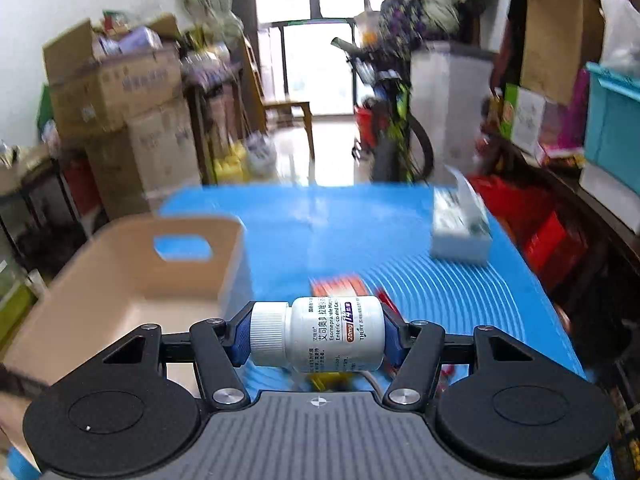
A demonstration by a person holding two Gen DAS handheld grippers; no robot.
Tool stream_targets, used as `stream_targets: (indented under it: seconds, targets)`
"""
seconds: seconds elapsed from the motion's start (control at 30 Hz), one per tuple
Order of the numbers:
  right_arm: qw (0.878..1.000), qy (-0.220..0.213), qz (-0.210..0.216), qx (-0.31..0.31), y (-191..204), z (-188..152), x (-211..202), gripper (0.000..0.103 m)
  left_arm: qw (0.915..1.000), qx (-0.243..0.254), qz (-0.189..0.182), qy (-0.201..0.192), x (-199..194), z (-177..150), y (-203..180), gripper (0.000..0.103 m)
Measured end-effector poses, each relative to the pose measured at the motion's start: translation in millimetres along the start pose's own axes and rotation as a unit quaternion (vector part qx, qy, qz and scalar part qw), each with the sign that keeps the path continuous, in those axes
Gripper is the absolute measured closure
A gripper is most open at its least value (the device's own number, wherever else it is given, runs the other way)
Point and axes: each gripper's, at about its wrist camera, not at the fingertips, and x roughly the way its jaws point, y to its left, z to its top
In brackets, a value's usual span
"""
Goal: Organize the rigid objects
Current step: 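Carry the pill bottle into the basket and open the right gripper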
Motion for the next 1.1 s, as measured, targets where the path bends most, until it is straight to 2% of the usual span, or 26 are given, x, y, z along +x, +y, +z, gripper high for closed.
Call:
stream_targets:
  seconds: [0.17, 0.3, 0.57, 0.93, 1.0, 1.1]
  targets:
    - [0.999, -0.018, 0.036, -0.019, 33, 24, 8, 0.039, 1.0, -0.004, -0.003, 0.003, 0, 1, 2, 0.092]
    - [0.997, -0.01, 0.064, -0.043, 61, 29, 18, 0.039, 1.0, -0.003, -0.003, 0.005, 1, 1, 3, 0.092]
    - [0.989, 0.039, 0.087, -0.115, 112, 7, 33, 0.039, 1.0, -0.003, -0.004, 0.004, 2, 0, 1, 0.092]
    - [0.969, 0.144, 0.098, -0.175, 138, -20, 59, 0.039, 1.0, -0.002, -0.003, 0.003, 1, 1, 1, 0.093]
    - [0.966, 0.145, 0.085, -0.194, 142, -25, 61, 0.039, 1.0, -0.003, -0.003, 0.003, 1, 1, 1, 0.093]
    - [0.967, 0.145, 0.088, -0.192, 139, -25, 61, 0.039, 1.0, -0.003, -0.003, 0.003, 0, 1, 1, 0.093]
